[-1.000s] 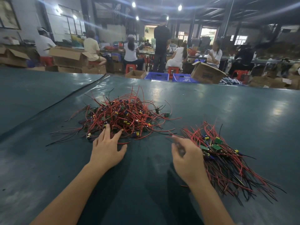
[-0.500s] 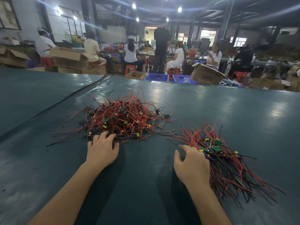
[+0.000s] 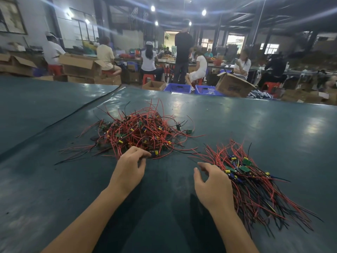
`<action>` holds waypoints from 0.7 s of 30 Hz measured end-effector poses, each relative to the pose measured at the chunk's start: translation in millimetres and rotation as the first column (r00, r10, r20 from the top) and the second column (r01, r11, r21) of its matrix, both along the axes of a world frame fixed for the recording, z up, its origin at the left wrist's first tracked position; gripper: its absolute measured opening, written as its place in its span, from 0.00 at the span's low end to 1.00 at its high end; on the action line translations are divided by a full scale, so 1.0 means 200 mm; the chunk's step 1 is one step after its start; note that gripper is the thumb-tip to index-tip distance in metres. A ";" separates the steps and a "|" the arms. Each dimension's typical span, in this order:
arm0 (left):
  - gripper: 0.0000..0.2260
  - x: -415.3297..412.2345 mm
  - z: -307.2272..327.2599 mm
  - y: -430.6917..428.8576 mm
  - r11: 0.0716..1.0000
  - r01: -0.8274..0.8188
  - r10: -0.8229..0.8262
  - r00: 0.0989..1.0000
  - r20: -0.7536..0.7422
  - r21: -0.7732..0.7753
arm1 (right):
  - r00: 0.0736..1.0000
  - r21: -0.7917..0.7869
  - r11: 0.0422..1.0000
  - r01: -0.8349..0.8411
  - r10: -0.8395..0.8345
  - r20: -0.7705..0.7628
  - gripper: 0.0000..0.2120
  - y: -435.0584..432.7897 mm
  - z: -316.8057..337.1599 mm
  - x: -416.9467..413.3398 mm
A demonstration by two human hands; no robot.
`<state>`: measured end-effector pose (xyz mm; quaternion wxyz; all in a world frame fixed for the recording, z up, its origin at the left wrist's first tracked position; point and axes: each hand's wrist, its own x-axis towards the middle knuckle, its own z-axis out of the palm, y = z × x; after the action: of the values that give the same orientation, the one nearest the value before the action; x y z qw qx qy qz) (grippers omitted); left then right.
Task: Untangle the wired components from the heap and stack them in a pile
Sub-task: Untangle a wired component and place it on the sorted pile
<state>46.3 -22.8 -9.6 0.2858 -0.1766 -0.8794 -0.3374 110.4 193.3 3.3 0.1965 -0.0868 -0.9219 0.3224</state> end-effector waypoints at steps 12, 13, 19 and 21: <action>0.09 0.16 0.02 0.21 0.897 0.440 -0.442 0.894 -0.075 -0.050 | 0.952 -0.673 0.683 -0.285 0.283 -0.115 0.14 -0.14 0.01 -0.01; 0.08 0.16 0.02 0.21 0.895 0.445 -0.447 0.892 -0.066 -0.036 | 0.948 -0.699 0.653 -0.292 0.296 -0.120 0.15 -0.15 0.02 0.00; 0.09 0.16 0.00 0.22 0.920 0.358 -0.345 0.933 -0.104 0.159 | 0.910 -0.796 0.526 -0.300 0.407 -0.074 0.14 -0.14 0.05 0.01; 0.07 0.17 0.01 0.24 0.932 0.327 -0.306 0.941 -0.147 0.155 | 0.928 -0.748 0.585 -0.313 0.355 -0.111 0.15 -0.15 0.04 0.01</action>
<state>79.6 24.3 -8.5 0.2947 -0.3102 -0.7870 -0.4445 112.7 163.9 10.7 0.0551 0.0059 -0.7077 0.7043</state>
